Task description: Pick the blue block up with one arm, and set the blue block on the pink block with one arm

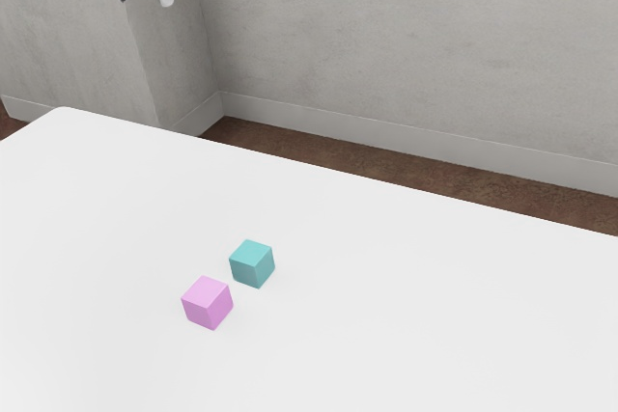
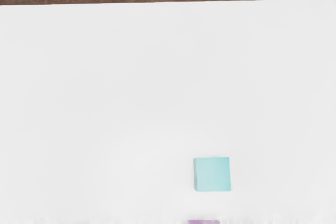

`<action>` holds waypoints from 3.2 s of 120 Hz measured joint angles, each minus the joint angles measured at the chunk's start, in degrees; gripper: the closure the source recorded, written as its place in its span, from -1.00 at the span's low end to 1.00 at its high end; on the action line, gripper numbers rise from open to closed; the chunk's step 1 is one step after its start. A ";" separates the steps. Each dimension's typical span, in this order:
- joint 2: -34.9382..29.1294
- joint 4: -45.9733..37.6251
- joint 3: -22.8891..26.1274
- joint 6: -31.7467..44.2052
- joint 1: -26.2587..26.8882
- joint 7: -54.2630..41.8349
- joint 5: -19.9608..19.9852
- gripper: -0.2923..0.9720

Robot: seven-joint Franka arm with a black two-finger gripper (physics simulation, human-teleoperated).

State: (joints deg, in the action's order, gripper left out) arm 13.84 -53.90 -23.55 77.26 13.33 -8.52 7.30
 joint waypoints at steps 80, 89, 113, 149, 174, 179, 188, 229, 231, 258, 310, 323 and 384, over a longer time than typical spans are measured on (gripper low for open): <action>15.62 -17.31 8.03 18.18 -0.44 4.96 -2.24 -0.50; 17.66 -18.08 8.05 21.73 -1.13 4.51 -1.20 -0.50; 22.05 -20.00 8.07 28.68 -1.43 3.47 1.76 -0.50; 12.31 -41.85 8.95 37.92 0.67 2.26 2.05 -0.50; 11.53 -46.84 8.97 40.78 1.43 1.49 1.12 -0.50; 10.88 -48.18 8.97 41.18 1.43 1.36 0.95 -0.50; 10.16 -49.75 8.96 41.76 1.37 1.15 0.63 -0.50; 13.25 -46.64 8.97 42.83 1.04 0.52 0.16 -0.50; 13.30 -46.58 8.98 42.84 1.02 0.50 0.17 -0.50; 13.95 -45.71 10.15 43.04 1.19 0.20 0.17 -0.50; 14.34 -47.85 10.37 43.34 1.66 -0.06 0.16 -0.50; 15.28 -47.90 10.37 43.76 1.38 -0.11 0.21 -0.50; 16.79 -47.82 10.37 46.05 1.35 -0.04 0.44 -0.14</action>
State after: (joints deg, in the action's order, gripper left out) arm 30.63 -101.71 -13.18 123.31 14.68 -8.56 7.74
